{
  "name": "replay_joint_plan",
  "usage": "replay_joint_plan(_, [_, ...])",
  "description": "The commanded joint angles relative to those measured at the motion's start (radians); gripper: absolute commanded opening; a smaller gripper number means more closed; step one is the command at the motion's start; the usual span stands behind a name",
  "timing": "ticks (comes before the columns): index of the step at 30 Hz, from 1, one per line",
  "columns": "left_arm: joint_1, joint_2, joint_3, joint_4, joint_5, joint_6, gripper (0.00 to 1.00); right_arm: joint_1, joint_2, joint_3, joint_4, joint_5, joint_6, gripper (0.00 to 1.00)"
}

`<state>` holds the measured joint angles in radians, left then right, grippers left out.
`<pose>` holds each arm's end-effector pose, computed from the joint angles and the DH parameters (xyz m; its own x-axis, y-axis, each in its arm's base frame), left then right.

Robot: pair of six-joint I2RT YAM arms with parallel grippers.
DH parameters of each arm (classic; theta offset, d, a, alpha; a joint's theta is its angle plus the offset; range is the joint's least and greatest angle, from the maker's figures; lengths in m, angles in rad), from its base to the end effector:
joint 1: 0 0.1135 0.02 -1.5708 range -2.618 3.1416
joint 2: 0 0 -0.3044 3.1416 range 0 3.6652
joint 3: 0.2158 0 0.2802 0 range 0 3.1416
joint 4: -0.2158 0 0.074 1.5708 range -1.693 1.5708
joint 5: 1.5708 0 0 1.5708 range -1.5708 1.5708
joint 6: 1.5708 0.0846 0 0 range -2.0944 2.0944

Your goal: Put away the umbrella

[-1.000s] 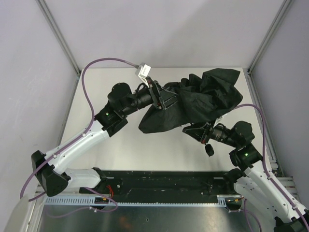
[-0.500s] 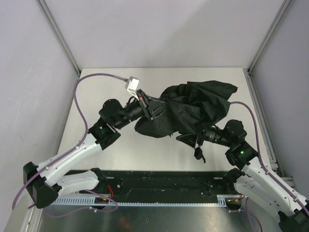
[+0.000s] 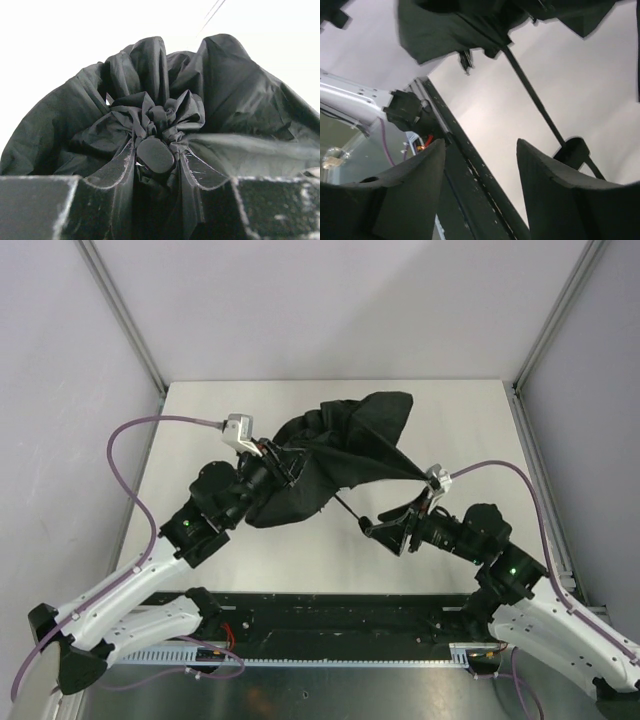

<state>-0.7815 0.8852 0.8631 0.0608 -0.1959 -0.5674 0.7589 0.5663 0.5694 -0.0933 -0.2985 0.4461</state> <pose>0.1955 -0.1708 0.4091 -0.2739 -0.4708 -0.8386 0.4810 0.6881 -0.5434 0.1214 0.1494 0.3237 -0.4344 0.1564 -0.8870 -0.7568 0.4706 0.4536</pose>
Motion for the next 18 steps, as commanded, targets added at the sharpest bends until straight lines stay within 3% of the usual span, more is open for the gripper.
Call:
replay_joint_plan(1, [0.014, -0.032, 0.039, -0.011, -0.124, -0.012, 0.00, 0.083, -0.044, 0.071, 0.131, 0.047, 0.007, 0.59])
replay_joint_plan(4, [0.016, -0.036, 0.031, -0.012, -0.101, -0.022, 0.00, 0.172, 0.000, 0.154, 0.171, 0.120, -0.034, 0.57])
replay_joint_plan(8, [0.026, -0.038, 0.025, 0.001, -0.036, -0.022, 0.00, 0.240, 0.036, 0.276, -0.004, 0.452, -0.076, 0.72])
replay_joint_plan(10, [0.033, -0.041, 0.018, 0.039, 0.027, -0.008, 0.00, 0.228, 0.029, 0.291, -0.074, 0.542, -0.060, 0.80])
replay_joint_plan(15, [0.037, -0.058, -0.019, 0.139, 0.132, 0.077, 0.00, 0.125, -0.016, 0.352, -0.207, 0.624, 0.151, 0.92])
replay_joint_plan(18, [0.037, -0.078, -0.046, 0.183, 0.140, 0.113, 0.00, 0.001, 0.023, 0.424, -0.263, 0.510, 0.298, 0.93])
